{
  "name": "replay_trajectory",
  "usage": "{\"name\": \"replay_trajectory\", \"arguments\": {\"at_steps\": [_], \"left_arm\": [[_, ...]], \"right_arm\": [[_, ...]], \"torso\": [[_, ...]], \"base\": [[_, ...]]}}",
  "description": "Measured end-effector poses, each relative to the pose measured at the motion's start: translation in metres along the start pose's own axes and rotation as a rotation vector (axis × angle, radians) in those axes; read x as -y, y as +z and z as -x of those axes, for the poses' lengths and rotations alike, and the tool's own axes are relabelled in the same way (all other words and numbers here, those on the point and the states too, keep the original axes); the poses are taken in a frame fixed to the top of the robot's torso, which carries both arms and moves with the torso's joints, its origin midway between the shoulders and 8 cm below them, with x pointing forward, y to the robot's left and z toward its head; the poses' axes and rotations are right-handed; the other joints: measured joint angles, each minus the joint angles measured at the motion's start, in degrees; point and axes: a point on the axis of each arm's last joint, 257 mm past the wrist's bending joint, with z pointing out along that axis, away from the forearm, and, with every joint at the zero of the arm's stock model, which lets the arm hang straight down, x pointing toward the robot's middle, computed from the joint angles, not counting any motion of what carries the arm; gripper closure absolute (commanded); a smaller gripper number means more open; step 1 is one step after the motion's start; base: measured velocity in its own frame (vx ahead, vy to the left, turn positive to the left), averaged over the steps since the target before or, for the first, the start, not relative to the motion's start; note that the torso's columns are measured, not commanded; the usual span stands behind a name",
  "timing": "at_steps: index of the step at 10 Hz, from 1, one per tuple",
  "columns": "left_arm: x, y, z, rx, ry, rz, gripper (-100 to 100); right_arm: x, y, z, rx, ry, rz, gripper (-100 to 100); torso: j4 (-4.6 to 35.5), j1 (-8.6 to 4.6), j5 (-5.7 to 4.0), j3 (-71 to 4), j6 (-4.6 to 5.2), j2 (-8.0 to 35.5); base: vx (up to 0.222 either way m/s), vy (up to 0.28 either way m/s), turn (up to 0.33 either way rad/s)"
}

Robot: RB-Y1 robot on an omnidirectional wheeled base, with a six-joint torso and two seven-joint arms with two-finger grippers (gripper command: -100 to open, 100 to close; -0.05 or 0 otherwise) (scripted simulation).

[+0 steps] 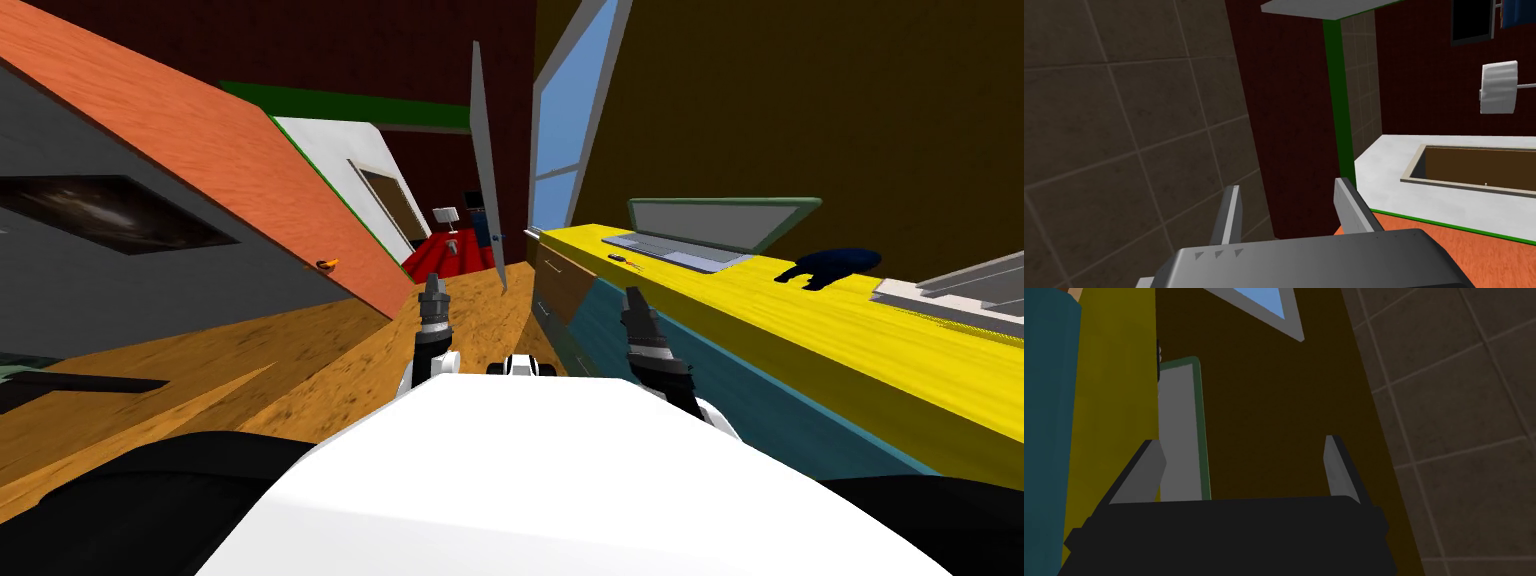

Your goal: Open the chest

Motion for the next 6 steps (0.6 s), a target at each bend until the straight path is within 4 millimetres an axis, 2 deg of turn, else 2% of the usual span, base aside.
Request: {"name": "replay_trajectory", "arguments": {"at_steps": [1,6], "left_arm": [[0.000,0.000,0.000,0.000,0.000,0.000,0],[0.000,0.000,0.000,0.000,0.000,0.000,0]], "right_arm": [[0.006,-0.007,0.003,-0.009,-0.060,-0.015,-100],[0.031,-0.036,0.019,-0.065,-0.334,-0.077,-100]], "torso": [[0.03,0.05,0.01,0.06,-0.03,0.08],[-0.01,0.06,0.01,-0.03,-0.04,-0.07]], "base": [[0.108,0.062,0.214],[0.076,0.036,0.112]]}}
